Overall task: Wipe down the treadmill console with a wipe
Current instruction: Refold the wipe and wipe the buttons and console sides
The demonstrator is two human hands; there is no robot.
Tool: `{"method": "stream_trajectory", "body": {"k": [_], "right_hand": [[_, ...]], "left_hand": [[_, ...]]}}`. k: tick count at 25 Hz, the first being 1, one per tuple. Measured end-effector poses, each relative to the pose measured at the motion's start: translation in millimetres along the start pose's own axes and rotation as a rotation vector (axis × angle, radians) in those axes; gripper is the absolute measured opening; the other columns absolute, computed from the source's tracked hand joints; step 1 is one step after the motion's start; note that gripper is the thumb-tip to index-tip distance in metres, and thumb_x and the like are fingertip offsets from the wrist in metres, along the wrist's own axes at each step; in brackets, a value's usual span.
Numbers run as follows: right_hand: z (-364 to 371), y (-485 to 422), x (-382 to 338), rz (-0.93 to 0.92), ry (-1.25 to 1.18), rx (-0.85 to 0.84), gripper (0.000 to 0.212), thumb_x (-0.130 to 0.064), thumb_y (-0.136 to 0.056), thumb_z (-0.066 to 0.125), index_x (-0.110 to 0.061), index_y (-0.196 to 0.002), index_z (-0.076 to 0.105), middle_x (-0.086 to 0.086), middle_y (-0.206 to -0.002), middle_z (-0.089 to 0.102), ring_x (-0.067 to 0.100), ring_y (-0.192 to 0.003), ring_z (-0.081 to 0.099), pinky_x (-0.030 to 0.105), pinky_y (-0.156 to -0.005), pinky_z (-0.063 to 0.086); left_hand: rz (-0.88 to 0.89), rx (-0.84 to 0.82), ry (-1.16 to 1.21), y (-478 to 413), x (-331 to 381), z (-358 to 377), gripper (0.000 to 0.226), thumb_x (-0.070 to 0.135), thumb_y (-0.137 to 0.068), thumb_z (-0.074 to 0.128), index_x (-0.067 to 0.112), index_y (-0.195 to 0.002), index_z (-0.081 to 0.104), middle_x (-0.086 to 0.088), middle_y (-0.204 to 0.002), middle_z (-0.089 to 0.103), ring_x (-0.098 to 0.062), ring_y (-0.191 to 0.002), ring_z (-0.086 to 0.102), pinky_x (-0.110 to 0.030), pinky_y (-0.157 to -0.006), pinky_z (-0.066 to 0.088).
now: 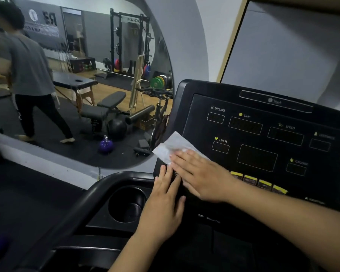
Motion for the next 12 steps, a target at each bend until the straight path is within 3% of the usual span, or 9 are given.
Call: {"method": "stream_trajectory", "body": {"k": [1, 3, 5, 7, 9, 12], "right_hand": [[-5, -4, 13, -0.010, 0.018, -0.028, 0.061, -0.036, -0.096, 0.045, -0.005, -0.147, 0.035, 0.019, -0.155, 0.030, 0.036, -0.144, 0.026, 0.049, -0.115, 0.027], [-25, -22, 61, 0.157, 0.047, -0.031, 0.064, -0.041, -0.098, 0.039, -0.008, -0.151, 0.024, 0.021, -0.154, 0.029, 0.041, -0.141, 0.026, 0.053, -0.108, 0.037], [-54, -39, 118, 0.392, 0.076, 0.015, 0.069, -0.046, -0.099, 0.032, -0.009, -0.153, 0.010, 0.018, -0.159, 0.014, 0.040, -0.145, 0.013, 0.050, -0.117, 0.021], [-67, -47, 143, 0.470, 0.134, 0.055, 0.073, -0.050, -0.098, 0.026, -0.010, -0.154, 0.001, 0.013, -0.162, -0.001, 0.033, -0.148, -0.002, 0.044, -0.120, 0.001], [-53, -48, 114, 0.419, 0.126, 0.022, 0.078, -0.056, -0.096, 0.021, -0.011, -0.153, -0.008, 0.013, -0.161, -0.011, 0.033, -0.148, -0.010, 0.046, -0.120, -0.006], [-10, -21, 11, 0.171, 0.028, -0.070, 0.083, -0.062, -0.094, 0.021, -0.010, -0.154, -0.005, 0.016, -0.160, -0.009, 0.035, -0.147, -0.013, 0.049, -0.118, -0.010]], "left_hand": [[0.011, 0.026, 0.000, 1, -2, -2, 0.052, 0.031, -0.099, 0.050, 0.020, -0.149, 0.041, 0.008, -0.165, 0.003, 0.000, -0.149, -0.016, -0.013, -0.118, 0.002], [0.010, 0.068, 0.003, 5, -2, -4, 0.044, 0.029, -0.097, 0.054, 0.018, -0.140, 0.054, 0.006, -0.164, 0.020, 0.002, -0.150, -0.003, -0.001, -0.110, 0.002], [-0.013, 0.092, 0.085, 9, 0, -3, 0.039, 0.026, -0.096, 0.058, 0.017, -0.133, 0.060, 0.009, -0.160, 0.028, 0.004, -0.149, 0.006, 0.002, -0.108, 0.008], [-0.100, 0.167, 0.290, 9, -1, -9, 0.027, 0.015, -0.092, 0.065, 0.017, -0.118, 0.070, 0.006, -0.150, 0.047, 0.003, -0.143, 0.031, -0.006, -0.110, 0.024], [-0.242, 0.325, 0.503, 8, -10, -23, 0.018, 0.012, -0.090, 0.065, 0.020, -0.103, 0.073, 0.006, -0.130, 0.066, 0.001, -0.123, 0.057, -0.015, -0.103, 0.042], [-0.358, 0.463, 0.582, 8, -24, -45, 0.017, 0.024, -0.089, 0.056, 0.026, -0.099, 0.070, 0.011, -0.118, 0.070, 0.008, -0.103, 0.063, -0.006, -0.085, 0.043]]}}
Point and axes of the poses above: each hand's wrist, its own y-axis away from the middle knuckle, its own z-axis out of the palm, x = y × z, the point moved 2 cm from there along -y, towards the middle knuckle
